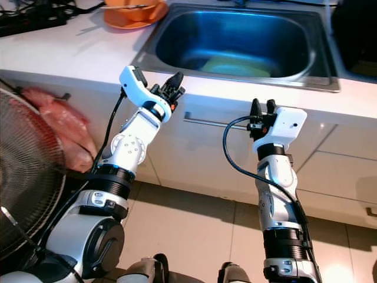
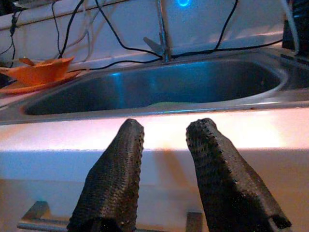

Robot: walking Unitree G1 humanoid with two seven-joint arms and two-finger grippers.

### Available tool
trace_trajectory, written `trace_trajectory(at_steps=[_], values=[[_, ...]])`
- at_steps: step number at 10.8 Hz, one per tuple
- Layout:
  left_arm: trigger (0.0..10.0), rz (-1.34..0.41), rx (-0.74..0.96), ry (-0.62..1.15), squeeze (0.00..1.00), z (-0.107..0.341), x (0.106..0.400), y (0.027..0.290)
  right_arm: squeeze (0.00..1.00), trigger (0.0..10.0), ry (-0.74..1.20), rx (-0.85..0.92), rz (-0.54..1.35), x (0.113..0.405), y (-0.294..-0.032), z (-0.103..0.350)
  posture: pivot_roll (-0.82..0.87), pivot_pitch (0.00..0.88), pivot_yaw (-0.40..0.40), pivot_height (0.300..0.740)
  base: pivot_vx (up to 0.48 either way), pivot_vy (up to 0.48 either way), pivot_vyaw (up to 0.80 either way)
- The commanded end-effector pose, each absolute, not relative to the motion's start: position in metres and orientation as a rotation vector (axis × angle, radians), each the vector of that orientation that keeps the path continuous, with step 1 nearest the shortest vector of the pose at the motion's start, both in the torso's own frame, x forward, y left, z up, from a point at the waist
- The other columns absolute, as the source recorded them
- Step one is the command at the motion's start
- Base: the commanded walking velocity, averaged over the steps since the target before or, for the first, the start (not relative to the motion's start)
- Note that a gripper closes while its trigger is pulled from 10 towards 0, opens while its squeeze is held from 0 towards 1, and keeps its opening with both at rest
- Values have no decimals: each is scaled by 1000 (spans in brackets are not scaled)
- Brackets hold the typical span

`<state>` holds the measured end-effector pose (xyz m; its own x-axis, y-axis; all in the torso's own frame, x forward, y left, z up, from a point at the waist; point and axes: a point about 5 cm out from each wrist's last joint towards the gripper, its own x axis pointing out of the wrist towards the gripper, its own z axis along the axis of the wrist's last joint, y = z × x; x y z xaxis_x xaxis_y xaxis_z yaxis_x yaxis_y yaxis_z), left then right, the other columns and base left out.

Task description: Kitchen organization

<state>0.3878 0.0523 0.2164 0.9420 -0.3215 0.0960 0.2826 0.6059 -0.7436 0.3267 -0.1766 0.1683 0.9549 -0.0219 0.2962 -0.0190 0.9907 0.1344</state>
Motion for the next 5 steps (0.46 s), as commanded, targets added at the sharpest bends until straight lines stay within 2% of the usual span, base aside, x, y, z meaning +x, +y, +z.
trace_trajectory(at_steps=[1, 4, 5], values=[[10000, -435, -902, 73, 0, 226, 380, 15, 0, 10000, -304, 134, 1, 327, -175, 169, -69, 155, 68, 740, 0, 0, 0], [10000, -432, -902, 70, 0, 227, 381, 15, 0, 10000, -304, 137, 0, 327, -175, 169, -69, 155, 68, 740, 0, 0, 0], [10000, -375, -722, 3, 0, 222, 385, 33, 0, 10000, -312, 134, -5, 328, -175, 172, -69, 155, 63, 740, 0, 0, 0]])
